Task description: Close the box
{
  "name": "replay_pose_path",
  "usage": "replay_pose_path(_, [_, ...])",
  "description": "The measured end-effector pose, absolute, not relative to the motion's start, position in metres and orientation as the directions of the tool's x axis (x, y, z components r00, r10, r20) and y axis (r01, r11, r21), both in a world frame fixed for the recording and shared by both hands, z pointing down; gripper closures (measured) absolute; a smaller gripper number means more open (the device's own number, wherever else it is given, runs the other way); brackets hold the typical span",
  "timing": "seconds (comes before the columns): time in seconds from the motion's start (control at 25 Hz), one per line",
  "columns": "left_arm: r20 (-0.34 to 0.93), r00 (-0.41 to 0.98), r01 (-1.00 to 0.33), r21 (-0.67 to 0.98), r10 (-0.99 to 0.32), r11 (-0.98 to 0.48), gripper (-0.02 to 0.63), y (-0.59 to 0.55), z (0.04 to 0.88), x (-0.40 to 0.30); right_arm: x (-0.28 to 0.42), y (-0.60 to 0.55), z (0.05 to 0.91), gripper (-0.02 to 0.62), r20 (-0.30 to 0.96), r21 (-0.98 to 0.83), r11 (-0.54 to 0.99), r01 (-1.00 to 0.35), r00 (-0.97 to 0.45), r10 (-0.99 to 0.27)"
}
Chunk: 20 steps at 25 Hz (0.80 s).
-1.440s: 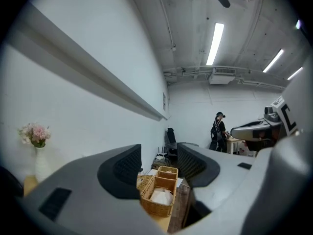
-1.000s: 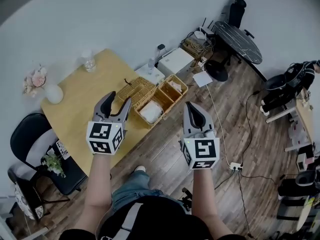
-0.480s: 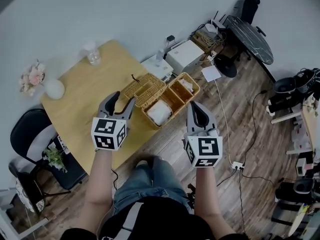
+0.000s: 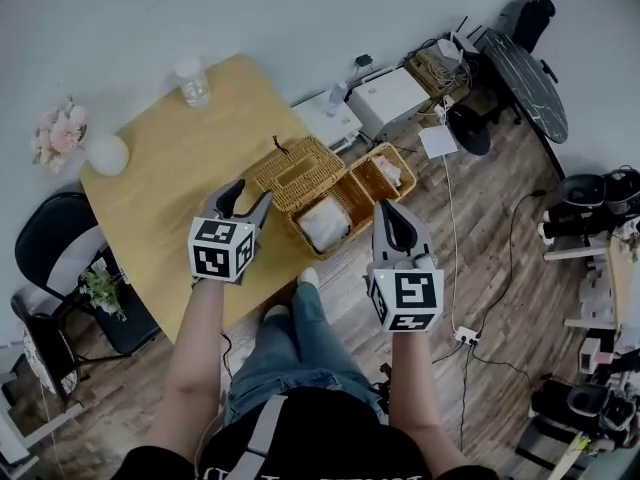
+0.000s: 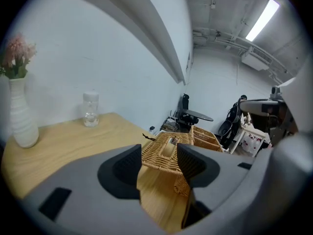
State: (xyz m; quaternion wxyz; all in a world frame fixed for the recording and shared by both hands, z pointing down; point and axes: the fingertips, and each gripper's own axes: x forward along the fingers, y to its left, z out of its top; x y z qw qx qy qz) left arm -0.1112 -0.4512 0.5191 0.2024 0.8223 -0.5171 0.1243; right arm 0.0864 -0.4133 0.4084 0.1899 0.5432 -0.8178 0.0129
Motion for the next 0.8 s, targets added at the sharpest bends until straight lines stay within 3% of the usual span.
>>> replay_pose_path(0.24, [0.485, 0.440, -0.894, 0.313, -0.756, -0.320, 0.373, -0.473, 0.557, -0.115, 0.092, -0.440, 0.418, 0.581, 0.352, 0.193, 0.444, -0.875, -0.360, -0.864])
replay_pose_path(0.48, [0.517, 0.502, -0.819, 0.541, -0.694, -0.190, 0.373, -0.485, 0.589, -0.116, 0.102, -0.465, 0.417, 0.581, 0.351, 0.197, 0.455, -0.868, -0.371, -0.860])
replay_pose_path(0.64, [0.463, 0.560, -0.690, 0.720, -0.687, -0.077, 0.373, -0.493, 0.602, -0.116, 0.101, -0.477, 0.415, 0.581, 0.348, 0.200, 0.469, -0.860, -0.386, -0.855])
replay_pose_path(0.8, [0.332, 0.610, -0.462, 0.887, -0.719, 0.018, 0.373, -0.501, 0.602, -0.117, 0.098, -0.485, 0.412, 0.581, 0.343, 0.206, 0.481, -0.852, -0.397, -0.851])
